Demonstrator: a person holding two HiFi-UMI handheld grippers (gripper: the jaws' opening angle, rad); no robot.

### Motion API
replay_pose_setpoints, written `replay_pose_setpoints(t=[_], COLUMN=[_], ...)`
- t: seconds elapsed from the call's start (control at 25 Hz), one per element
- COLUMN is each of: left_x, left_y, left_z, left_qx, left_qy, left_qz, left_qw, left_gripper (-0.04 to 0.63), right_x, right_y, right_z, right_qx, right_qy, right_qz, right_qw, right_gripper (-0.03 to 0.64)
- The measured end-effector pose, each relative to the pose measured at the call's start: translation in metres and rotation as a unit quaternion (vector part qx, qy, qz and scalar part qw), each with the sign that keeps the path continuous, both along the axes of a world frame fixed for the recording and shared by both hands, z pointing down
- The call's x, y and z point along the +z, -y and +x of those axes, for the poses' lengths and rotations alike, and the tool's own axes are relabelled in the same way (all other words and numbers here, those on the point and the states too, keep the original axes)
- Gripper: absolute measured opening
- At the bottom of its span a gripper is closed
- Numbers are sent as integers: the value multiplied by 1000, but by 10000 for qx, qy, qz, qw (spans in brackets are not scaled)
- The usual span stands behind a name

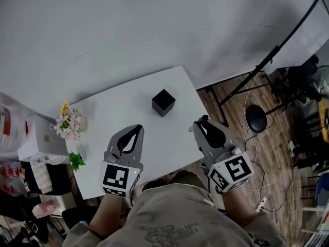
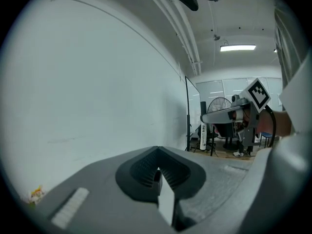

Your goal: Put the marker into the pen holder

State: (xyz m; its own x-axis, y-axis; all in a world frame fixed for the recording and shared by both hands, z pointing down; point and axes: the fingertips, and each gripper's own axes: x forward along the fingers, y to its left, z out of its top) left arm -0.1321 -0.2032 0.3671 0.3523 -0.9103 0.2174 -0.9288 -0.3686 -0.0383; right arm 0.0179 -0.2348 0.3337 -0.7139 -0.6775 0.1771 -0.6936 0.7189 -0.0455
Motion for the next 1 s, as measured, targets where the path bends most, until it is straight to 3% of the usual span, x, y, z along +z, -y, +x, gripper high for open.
replay_pose_setpoints(t=[0.52,1.0], left_x=[13,24], left_y=[42,73], left_z=[0,19], left_qx=[-708,-1569], left_qy=[116,130], left_qz=[-307,-548], left_qw=[9969,9860], left_gripper=[2,2], right_x=[24,40], right_y=[64,121], right_z=[-8,-7], right_qx=[-753,-1697], right_qy=[34,-10], right_qz=[-372,-591], right_qw=[9965,9837], right_gripper=[91,91])
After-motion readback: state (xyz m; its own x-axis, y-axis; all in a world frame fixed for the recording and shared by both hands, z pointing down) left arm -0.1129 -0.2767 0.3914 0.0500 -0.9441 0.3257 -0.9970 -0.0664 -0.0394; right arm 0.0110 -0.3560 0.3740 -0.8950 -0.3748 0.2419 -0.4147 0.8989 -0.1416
